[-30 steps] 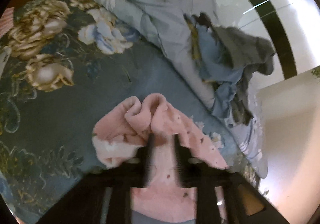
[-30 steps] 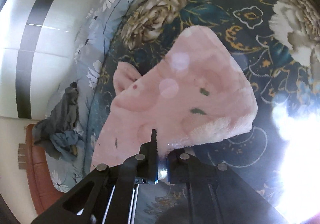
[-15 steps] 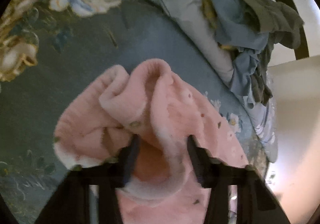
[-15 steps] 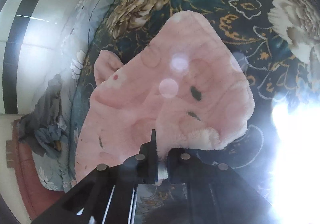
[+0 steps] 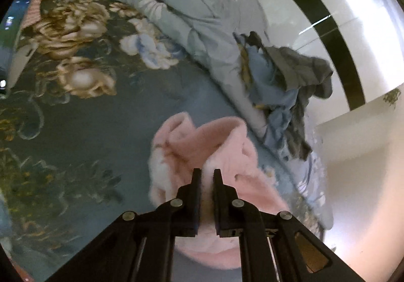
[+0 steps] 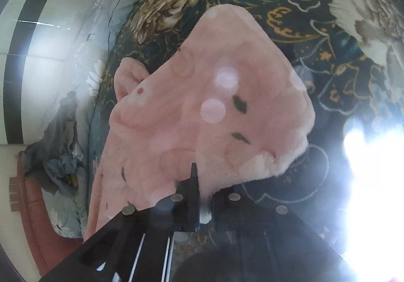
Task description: Fold clothes
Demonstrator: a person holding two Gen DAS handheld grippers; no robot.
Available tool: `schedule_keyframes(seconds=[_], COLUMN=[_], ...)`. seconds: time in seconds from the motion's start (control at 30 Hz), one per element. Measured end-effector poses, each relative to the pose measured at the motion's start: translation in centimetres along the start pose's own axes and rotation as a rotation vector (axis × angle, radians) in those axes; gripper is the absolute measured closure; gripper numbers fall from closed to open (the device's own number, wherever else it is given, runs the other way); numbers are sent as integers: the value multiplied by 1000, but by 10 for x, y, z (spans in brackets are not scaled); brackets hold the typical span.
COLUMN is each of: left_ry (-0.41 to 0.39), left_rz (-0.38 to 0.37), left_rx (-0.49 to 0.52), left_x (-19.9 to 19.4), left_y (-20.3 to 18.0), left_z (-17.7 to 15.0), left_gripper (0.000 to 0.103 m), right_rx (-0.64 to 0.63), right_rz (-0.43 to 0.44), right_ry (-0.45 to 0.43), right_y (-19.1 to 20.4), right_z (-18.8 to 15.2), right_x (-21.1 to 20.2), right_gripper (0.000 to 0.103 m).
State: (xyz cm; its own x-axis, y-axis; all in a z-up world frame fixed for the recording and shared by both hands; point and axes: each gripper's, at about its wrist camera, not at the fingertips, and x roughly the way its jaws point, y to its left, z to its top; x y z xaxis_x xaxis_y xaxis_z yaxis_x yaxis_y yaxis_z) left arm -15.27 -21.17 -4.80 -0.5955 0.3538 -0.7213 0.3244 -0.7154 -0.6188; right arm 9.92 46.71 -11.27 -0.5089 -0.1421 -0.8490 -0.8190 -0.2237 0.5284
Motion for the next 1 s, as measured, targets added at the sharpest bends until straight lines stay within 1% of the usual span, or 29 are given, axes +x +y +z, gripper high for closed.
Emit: schedule_keyframes(seconds=[0.13, 0.23, 0.3, 0.37, 0.43, 0.47, 0.5, 0.57, 0.63, 0.67, 0.7, 0.73, 0.77, 0.8, 0.9, 0.97, 1.0], left_ry=[61, 89, 126, 146, 157, 162, 163, 158, 162, 167, 173, 186, 199, 213, 271, 299, 309], left_rz=[72, 100, 126, 140, 133, 130, 126, 140, 154, 151, 148, 140, 137, 133, 156, 178, 188], left_rx=[-5, -53, -37, 8, 28, 39, 47, 69, 97, 103, 109, 111, 115, 119, 147, 161, 165], left_x=[7, 11, 19, 25, 28, 30, 31, 35, 46, 51, 57, 67, 77, 86, 116, 135, 142], left_y=[21, 40, 41, 33, 24, 20, 19, 16, 9, 6, 4, -1, -5, -9, -23, -28, -29], left_z=[-21, -30, -34, -32, -26, -23, -18, -7, 8, 14, 20, 27, 31, 35, 41, 42, 42], left_gripper=[94, 94, 94, 92, 89, 85, 73, 59, 57, 55, 52, 51, 50, 49, 49, 49, 49], right_rx=[21, 52, 58, 54, 24, 4, -13, -48, -100, -126, -151, -176, -202, -223, -315, -404, -438], right_rz=[6, 15, 14, 16, 5, -5, -31, -83, -147, -175, -183, -189, -178, -166, -115, -97, -101], right_ry=[7, 15, 21, 27, 30, 31, 24, 9, -33, -56, -74, -91, -93, -82, -30, 0, 6], right_y=[-11, -20, -21, -20, -14, -11, -9, -4, 3, 6, 11, 16, 25, 35, 72, 101, 113], right_z=[-6, -9, -10, -11, -9, -9, -7, -5, -2, 0, 3, 6, 11, 16, 27, 30, 31], right_x=[-2, 0, 2, 3, 0, -2, -6, -15, -32, -40, -44, -49, -47, -41, -12, 12, 22], right_gripper=[96, 95, 95, 95, 95, 94, 93, 83, 76, 75, 75, 71, 64, 61, 60, 58, 58])
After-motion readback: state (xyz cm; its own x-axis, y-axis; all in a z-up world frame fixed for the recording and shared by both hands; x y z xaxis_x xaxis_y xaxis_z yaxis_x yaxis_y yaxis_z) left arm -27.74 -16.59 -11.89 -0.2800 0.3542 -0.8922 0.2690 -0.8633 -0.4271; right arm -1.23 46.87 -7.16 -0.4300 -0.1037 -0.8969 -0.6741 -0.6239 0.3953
